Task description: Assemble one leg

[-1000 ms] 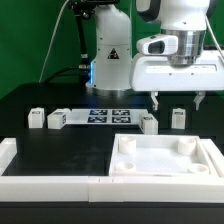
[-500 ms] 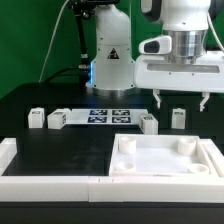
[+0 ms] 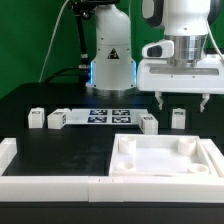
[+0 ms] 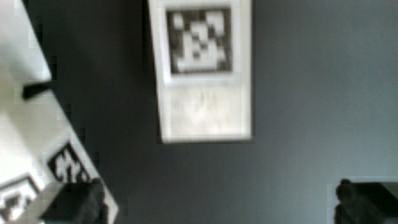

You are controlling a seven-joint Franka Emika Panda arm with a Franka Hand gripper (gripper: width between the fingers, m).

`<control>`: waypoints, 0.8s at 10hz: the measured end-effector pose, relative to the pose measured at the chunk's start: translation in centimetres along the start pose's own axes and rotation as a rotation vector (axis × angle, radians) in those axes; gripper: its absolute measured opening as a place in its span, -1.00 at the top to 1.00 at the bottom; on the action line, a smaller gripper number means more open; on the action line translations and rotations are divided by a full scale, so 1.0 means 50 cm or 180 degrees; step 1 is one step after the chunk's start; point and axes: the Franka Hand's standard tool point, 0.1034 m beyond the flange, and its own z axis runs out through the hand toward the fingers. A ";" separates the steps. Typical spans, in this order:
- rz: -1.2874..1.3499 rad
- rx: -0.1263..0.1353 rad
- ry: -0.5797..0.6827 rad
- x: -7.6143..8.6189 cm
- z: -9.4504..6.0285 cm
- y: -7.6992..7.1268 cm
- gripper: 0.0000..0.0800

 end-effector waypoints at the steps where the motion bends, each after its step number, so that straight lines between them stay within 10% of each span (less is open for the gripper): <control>1: -0.0033 -0.0010 -0.0017 -0.009 0.003 -0.002 -0.62; 8: -0.0287 -0.0166 -0.1119 0.008 0.010 0.035 -0.62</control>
Offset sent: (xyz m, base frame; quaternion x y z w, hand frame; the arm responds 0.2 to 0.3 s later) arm 0.0000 0.0000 0.0000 0.0000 0.0000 0.0000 1.0000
